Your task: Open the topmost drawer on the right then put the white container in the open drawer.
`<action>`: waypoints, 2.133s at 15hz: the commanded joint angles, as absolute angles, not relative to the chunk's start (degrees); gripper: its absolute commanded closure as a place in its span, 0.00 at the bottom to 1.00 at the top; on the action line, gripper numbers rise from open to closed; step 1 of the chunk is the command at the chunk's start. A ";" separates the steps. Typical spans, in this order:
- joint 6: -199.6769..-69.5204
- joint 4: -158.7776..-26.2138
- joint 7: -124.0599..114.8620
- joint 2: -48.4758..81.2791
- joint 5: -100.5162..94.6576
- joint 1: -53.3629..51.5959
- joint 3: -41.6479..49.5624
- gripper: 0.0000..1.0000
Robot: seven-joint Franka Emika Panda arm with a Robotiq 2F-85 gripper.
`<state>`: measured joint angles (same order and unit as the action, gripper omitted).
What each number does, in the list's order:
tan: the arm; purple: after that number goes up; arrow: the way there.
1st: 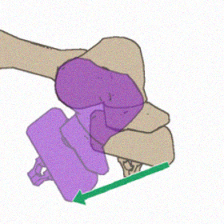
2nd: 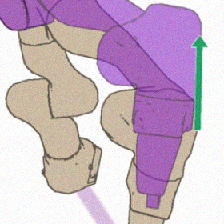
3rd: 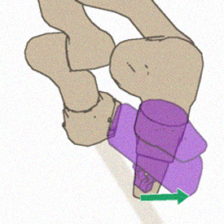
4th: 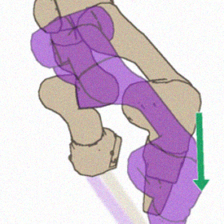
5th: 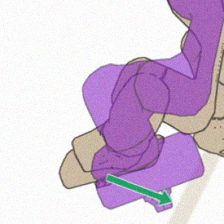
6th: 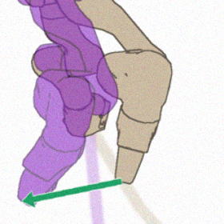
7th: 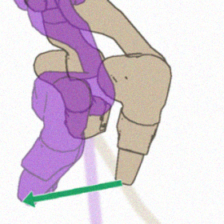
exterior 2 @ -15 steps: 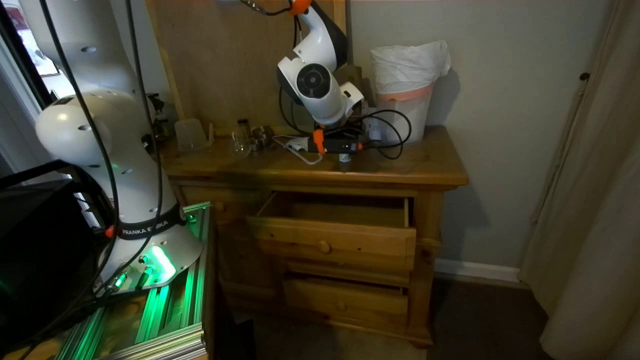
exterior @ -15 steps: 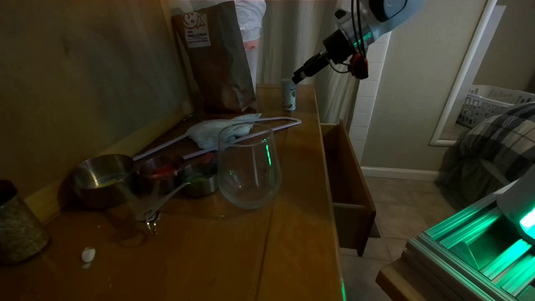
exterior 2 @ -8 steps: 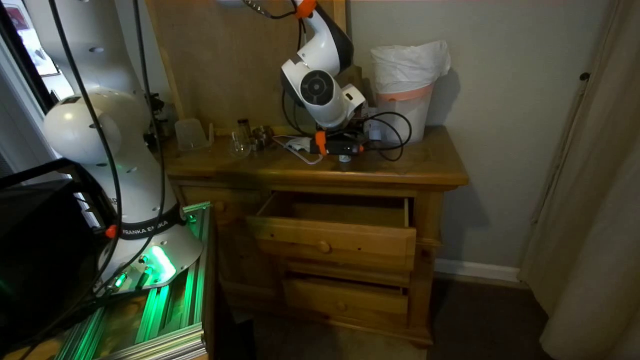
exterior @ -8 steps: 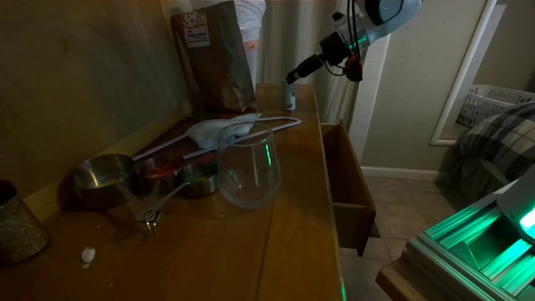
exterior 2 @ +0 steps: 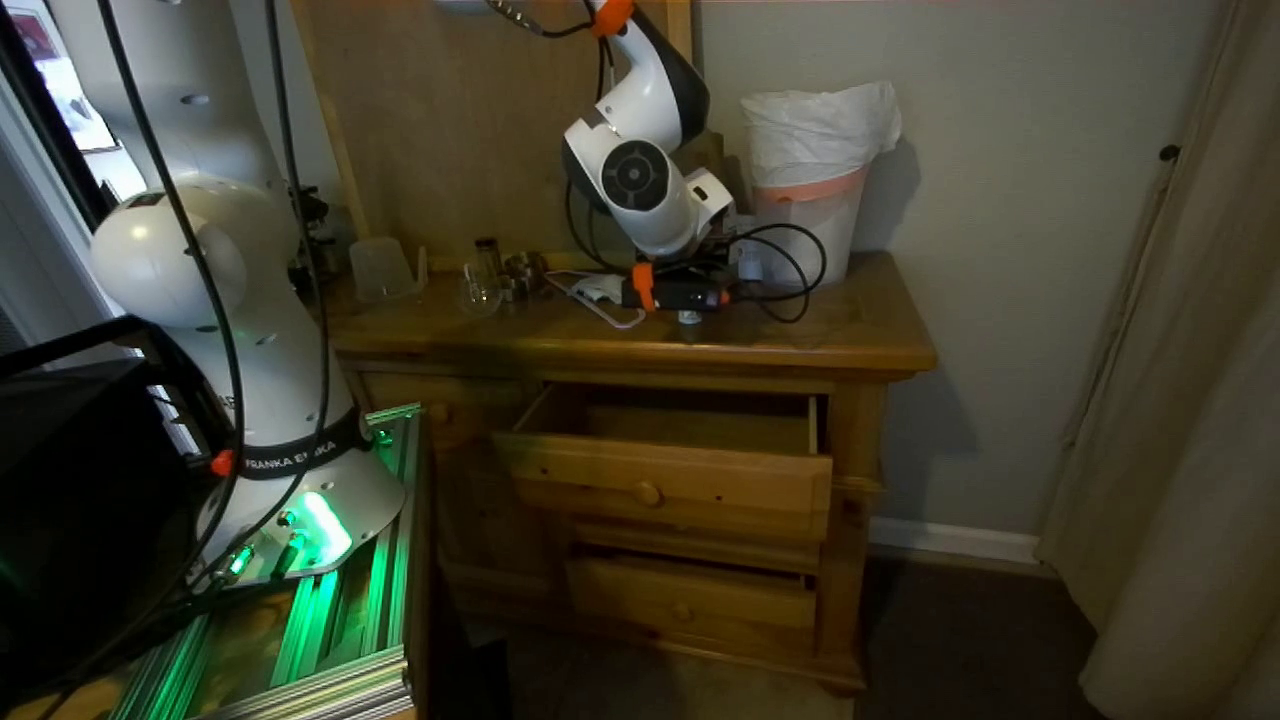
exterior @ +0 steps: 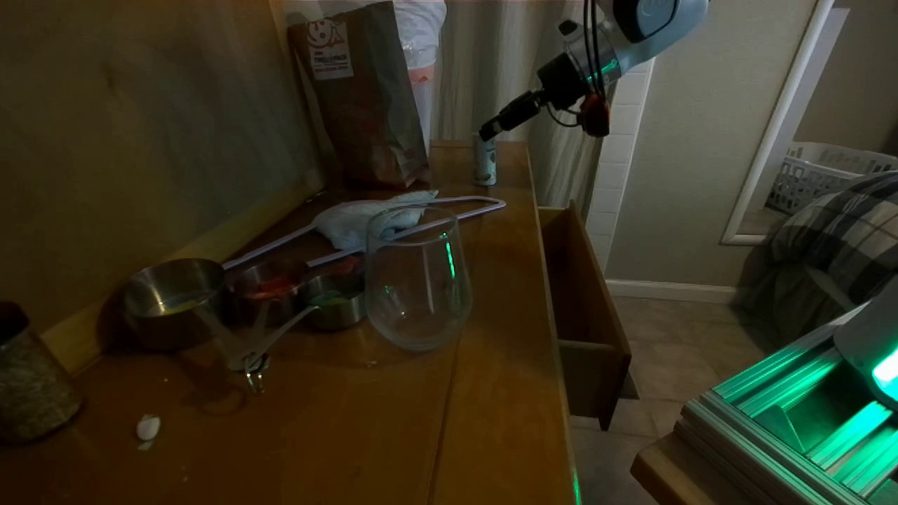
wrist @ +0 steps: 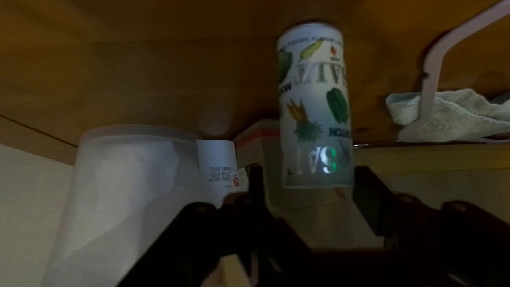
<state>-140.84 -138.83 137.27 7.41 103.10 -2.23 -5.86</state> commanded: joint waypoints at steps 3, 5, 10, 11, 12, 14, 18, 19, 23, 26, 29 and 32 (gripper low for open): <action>-140.15 -137.96 138.53 8.53 104.69 -3.56 -4.45 0.73; -140.26 -137.95 138.33 8.65 104.53 -3.64 -4.40 0.80; -140.20 -139.09 137.99 6.66 103.97 -3.42 -4.07 0.80; -140.33 -139.55 137.92 5.87 103.79 -3.36 -3.94 0.80; -140.18 -140.34 137.75 4.59 103.79 -3.19 -3.74 0.80; -140.43 -142.14 137.30 1.95 103.37 -2.98 -3.33 0.80; -140.84 -146.74 137.24 -4.47 101.77 -2.24 -2.40 0.80; -140.43 -148.27 137.87 -6.55 101.61 -1.91 -2.13 0.80; -139.17 -154.91 137.86 -14.54 98.25 -0.14 -1.13 0.80; -138.60 -159.60 137.50 -18.90 93.81 1.88 -0.19 0.80; -136.88 -158.19 136.08 -15.46 88.34 3.97 1.16 0.80; -138.05 -158.44 136.90 -15.77 90.33 3.83 0.63 0.55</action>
